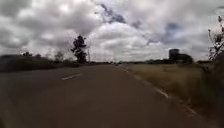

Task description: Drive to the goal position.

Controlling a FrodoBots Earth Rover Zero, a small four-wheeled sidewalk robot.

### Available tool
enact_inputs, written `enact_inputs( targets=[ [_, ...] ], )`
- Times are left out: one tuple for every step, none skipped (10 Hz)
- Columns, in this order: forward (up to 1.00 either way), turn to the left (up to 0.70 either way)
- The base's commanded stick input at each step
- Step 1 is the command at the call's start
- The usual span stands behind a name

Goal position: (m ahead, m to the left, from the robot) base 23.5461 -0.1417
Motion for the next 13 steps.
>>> enact_inputs(
  targets=[
    [0.85, 0.0],
    [0.85, 0.0],
    [0.85, 0.0],
    [0.85, 0.0],
    [0.85, 0.0],
    [0.85, 0.0],
    [0.85, 0.0],
    [0.85, -0.07],
    [0.85, -0.22],
    [0.85, -0.34],
    [0.85, -0.34],
    [0.85, -0.34],
    [0.85, -0.1]
  ],
)
